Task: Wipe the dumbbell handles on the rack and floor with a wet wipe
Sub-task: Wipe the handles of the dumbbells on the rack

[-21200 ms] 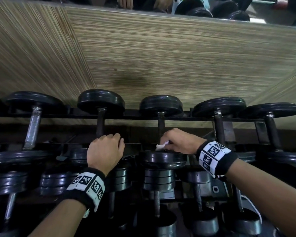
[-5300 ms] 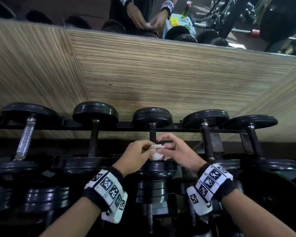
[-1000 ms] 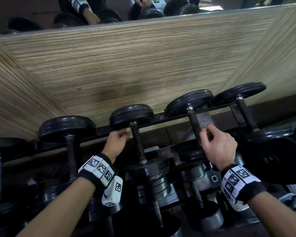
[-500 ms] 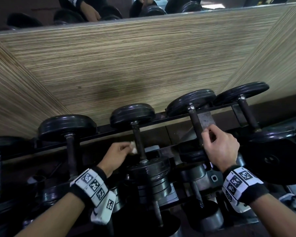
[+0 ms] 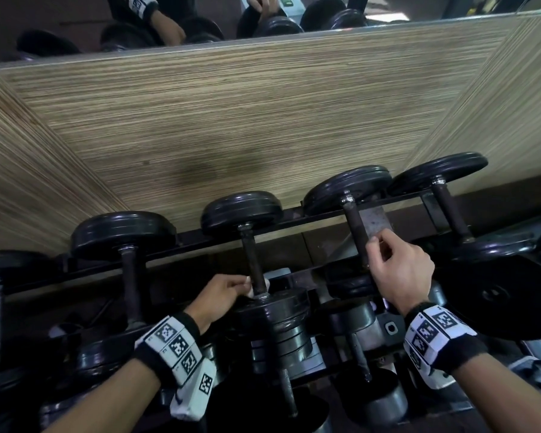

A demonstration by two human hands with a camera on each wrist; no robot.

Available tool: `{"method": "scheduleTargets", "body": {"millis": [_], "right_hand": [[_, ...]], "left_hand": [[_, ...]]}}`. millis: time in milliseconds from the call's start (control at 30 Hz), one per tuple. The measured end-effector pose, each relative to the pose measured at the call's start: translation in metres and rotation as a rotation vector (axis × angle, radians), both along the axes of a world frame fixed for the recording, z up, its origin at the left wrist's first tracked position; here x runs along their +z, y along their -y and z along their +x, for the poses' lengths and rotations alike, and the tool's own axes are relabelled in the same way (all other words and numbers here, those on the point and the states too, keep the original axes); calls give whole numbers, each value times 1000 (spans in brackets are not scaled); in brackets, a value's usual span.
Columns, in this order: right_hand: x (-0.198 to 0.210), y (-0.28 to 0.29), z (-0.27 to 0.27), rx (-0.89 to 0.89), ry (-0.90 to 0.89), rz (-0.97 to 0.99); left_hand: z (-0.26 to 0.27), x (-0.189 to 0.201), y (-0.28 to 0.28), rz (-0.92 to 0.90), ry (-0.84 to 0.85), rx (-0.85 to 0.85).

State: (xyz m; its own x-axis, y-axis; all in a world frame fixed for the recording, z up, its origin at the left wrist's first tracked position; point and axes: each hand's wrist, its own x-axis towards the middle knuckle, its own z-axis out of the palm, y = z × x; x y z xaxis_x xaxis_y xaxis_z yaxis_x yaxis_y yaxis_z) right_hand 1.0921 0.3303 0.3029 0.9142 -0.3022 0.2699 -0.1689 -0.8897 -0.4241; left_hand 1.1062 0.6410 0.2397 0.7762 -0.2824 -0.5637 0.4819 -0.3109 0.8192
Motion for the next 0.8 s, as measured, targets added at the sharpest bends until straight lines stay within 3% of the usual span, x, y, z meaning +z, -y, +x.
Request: {"method": "scheduleTargets", "body": {"millis": [100,233,333,600,700,800], "right_hand": [[1,0,0,3,-2,4],[2,-1,0,-9,1,3],[2,-1,0,-15,-4,0],[0,-1,0,-14,5,19],[1,-1,-1,7,13,18],[1,-1,-1,11,9,21]], "left_hand": [[17,8,5,-17,-33,170],[53,19,7,10,49,381],[57,14,4,34,78,340],[0,1,5,-51,0,30],[-5,-2,5,-32,3,81],[-5,-10,5,126,59,124]]}}
